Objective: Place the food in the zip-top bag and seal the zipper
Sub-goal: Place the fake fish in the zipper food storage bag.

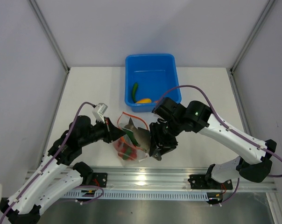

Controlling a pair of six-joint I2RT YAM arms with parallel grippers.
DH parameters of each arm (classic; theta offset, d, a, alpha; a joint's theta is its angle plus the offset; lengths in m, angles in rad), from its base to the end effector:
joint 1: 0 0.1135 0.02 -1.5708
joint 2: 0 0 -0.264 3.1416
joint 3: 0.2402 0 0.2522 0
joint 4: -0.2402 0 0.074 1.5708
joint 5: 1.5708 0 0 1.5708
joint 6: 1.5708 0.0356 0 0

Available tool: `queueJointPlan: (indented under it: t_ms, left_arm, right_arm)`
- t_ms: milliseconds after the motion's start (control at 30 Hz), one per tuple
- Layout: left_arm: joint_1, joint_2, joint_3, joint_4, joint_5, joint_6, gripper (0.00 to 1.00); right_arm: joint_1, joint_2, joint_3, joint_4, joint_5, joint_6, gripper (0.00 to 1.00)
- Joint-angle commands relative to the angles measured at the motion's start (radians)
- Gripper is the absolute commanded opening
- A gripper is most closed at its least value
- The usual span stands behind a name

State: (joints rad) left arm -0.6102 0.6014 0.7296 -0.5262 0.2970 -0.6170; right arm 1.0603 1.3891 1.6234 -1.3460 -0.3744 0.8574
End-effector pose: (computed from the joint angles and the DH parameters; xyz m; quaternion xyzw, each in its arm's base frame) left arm 0.1065 -0.0872 0.3118 0.0791 0.8240 -0.4159 0.3765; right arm 0.1079 0.2193 0.3923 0.1390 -0.9475 -0.2871 0.0199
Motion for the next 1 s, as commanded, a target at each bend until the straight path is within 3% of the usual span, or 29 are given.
queueJointPlan:
  t_ms: [0, 600, 800, 967]
  left_arm:
    - [0.004, -0.005, 0.030, 0.077, 0.074, 0.039, 0.00]
    - [0.001, -0.009, -0.001, 0.130, 0.191, -0.003, 0.01]
    - [0.001, -0.003, -0.019, 0.153, 0.208, -0.024, 0.01]
    - [-0.002, -0.005, -0.010, 0.163, 0.228, -0.027, 0.01]
  right_arm:
    - [-0.011, 0.013, 0.013, -0.174, -0.023, -0.038, 0.00]
    - [-0.054, 0.195, 0.154, -0.173, -0.081, -0.046, 0.00]
    - [-0.057, 0.269, 0.274, -0.173, -0.052, 0.023, 0.03]
    - [-0.057, 0.318, 0.283, -0.174, -0.012, -0.033, 0.05]
